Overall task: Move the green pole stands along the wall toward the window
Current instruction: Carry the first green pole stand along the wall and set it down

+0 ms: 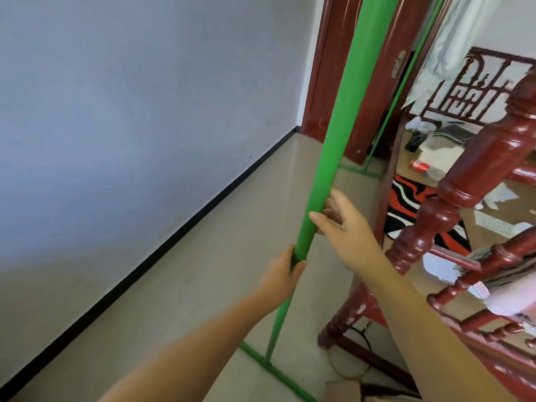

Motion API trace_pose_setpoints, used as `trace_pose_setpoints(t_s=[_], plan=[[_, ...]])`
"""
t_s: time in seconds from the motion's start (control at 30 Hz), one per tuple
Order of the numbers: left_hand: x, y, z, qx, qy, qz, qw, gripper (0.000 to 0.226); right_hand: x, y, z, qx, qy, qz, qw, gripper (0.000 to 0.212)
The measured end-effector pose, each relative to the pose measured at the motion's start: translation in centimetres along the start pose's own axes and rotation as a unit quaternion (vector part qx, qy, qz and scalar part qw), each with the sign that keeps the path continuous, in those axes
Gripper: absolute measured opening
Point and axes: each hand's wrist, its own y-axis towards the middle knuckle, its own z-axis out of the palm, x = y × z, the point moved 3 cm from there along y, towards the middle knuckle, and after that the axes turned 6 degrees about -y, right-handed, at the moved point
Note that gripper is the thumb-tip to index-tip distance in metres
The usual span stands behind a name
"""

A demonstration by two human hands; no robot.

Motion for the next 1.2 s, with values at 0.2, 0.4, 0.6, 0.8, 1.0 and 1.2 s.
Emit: trace_pose_setpoints(t_s=[0.2,0.4,0.6,0.8,1.0,1.2], plan=[[4.0,-0.6,-8.8,-0.059,0.043,-0.018,0.997,0.027,3.2,4.2,8.2,0.049,0.018,-0.024,0.998,0.020],[8.5,-2.5,-18.8,-0.112,0.056,-0.054,0.991,0.018,8.0,8.1,18.1,0.102,0.031,-0.054,0.993,0.020],[13.0,-5.1,-28.1,-0.179,0.041,-0.078,0.980,0.018,12.9,10.6,28.2,0.146,0.044,-0.081,0.985,0.017],[17.3,-8.0,-36.1,-0.247,0.017,-0.122,0.961,0.014,17.3,12.3,37.2,0.198,0.046,-0.119,0.972,0.018],[20.4,-11.0,-42.4,-0.307,0.017,-0.164,0.937,0.021,21.0,13.6,44.5,0.264,0.052,-0.167,0.949,0.020],[22.5,-14.8,-46.9,-0.380,0.003,-0.207,0.902,0.021,24.4,13.6,51.2,0.330,0.066,-0.210,0.918,0.023]])
